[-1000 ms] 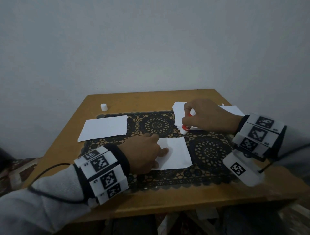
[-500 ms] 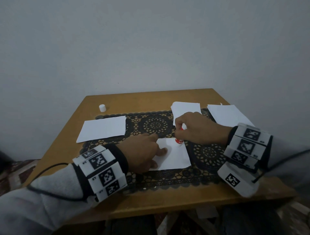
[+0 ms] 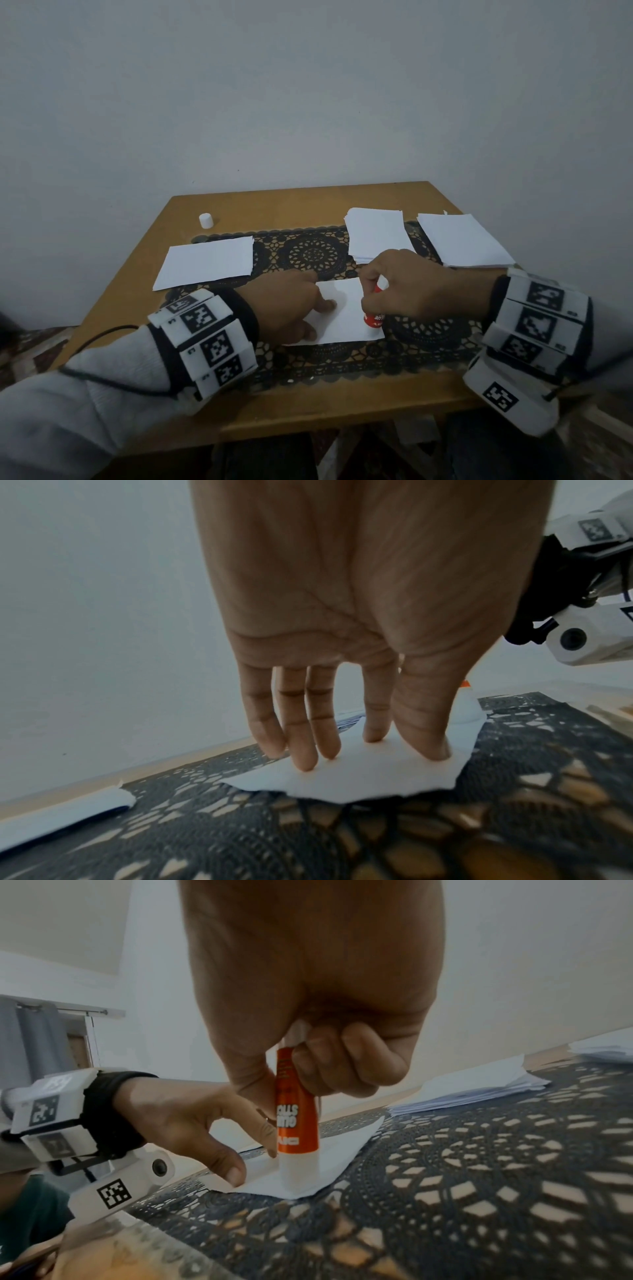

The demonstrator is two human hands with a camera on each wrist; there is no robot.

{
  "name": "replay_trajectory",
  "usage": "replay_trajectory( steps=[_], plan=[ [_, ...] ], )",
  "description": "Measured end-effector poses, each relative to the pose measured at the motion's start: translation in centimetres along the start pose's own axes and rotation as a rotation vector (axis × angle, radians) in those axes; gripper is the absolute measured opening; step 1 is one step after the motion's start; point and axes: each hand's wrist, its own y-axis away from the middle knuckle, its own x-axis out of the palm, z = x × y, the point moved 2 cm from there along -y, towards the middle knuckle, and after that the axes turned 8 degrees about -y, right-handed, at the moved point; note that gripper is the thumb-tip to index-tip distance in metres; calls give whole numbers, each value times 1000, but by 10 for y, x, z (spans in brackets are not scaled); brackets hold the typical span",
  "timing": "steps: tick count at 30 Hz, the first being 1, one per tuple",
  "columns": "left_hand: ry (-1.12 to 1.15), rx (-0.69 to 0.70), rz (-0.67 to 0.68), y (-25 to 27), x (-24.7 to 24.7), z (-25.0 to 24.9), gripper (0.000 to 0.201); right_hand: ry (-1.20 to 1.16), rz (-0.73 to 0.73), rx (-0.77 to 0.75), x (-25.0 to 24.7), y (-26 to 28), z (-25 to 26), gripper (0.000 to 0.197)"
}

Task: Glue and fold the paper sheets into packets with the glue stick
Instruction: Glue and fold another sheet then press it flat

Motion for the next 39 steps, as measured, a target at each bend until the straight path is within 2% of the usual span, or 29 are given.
replay_trajectory(
  steps=[6,12,17,24,39],
  plan=[
    [99,-31,-59,-11,-8,1,50,-71,42,-4,-4,1,-9,20],
    [156,-68,23,-25,-9,9,85,-241,85,10,-14,2,-13,24],
    [166,-58,64,-31,-10,11,96,-273,-5,24,-27,5,-18,21],
    [265,-57,113,-35,-14,17,84,-299,-110,37,-37,10,-27,19],
    [270,-63,140,-41,-11,21,66,-345,-144,51,-33,14,-30,17]
  ],
)
